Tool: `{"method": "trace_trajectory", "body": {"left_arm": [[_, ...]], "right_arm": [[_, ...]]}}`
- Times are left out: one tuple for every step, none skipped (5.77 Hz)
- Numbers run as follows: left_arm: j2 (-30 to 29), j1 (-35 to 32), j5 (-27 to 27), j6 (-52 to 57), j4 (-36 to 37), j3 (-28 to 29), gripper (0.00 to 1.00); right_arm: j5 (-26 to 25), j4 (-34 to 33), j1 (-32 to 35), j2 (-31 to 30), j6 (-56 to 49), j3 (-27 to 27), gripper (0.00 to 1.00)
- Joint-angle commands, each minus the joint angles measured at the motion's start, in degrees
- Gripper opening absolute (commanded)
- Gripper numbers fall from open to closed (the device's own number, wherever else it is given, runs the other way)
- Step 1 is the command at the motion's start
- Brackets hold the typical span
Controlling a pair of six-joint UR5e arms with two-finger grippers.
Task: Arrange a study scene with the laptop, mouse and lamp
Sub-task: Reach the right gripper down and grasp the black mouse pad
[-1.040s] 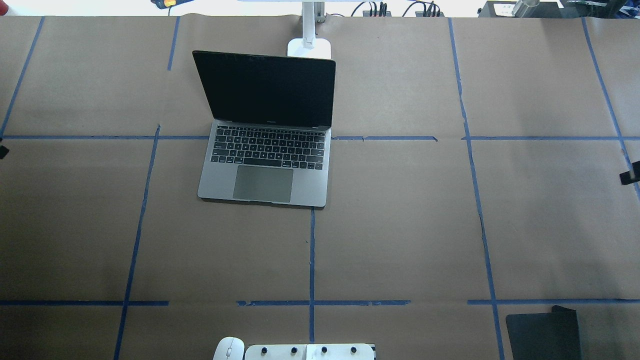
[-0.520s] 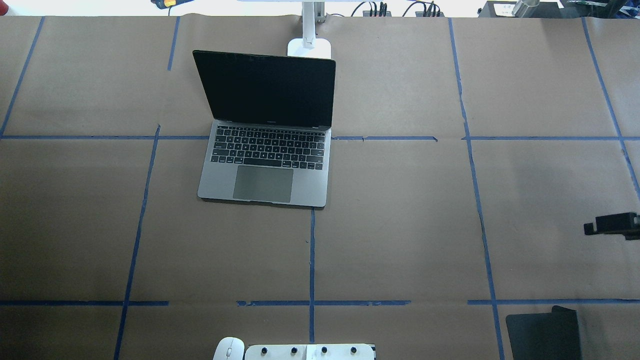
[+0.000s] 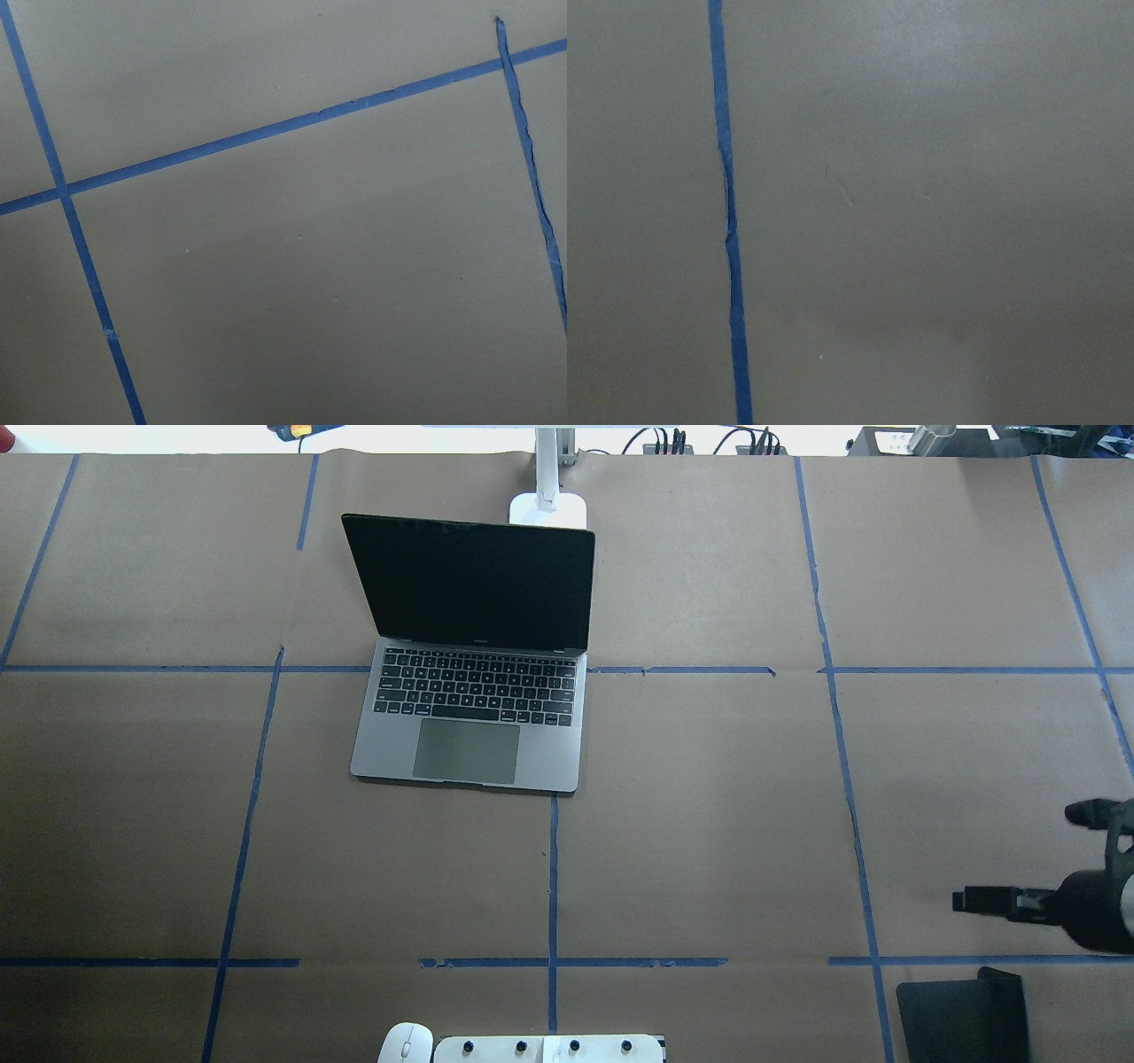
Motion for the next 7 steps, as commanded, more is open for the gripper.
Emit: {"method": "trace_trajectory", "body": {"left_arm": [[0.0,0.0,0.06,-0.09,0.0,-0.07,1.0],[0.0,0.0,0.06,-0.09,0.0,-0.16,1.0],[0.0,-0.09,0.06,-0.09,0.09,-0.51,1.0],[0.0,-0.35,0.06,-0.09,0.09,-0.51,1.0],[0.0,-0.44,0.15,-0.09,0.09,-0.51,1.0],[0.0,-0.53,0.07,0.0,0.09,-0.6,1.0],[0.0,-0.71,0.06,-0.09,0.18,-0.86,1.0]], "right_arm": [[-4.35,15.74,-6.56,-5.13,2.86,-6.93,1.0],[-4.35,25.8,-7.62,-5.34,2.68,-14.31,1.0],[-4.26,25.9,-9.19,-5.61,2.68,-14.38,0.98],[-4.52,25.72,-12.52,-5.61,2.68,-14.38,0.91],[-4.7,25.72,-14.2,-5.61,2.68,-14.38,0.85],[-4.87,25.72,-15.09,-5.52,2.68,-14.3,0.84],[-4.96,25.72,-15.45,-5.35,2.68,-14.3,0.73]]}}
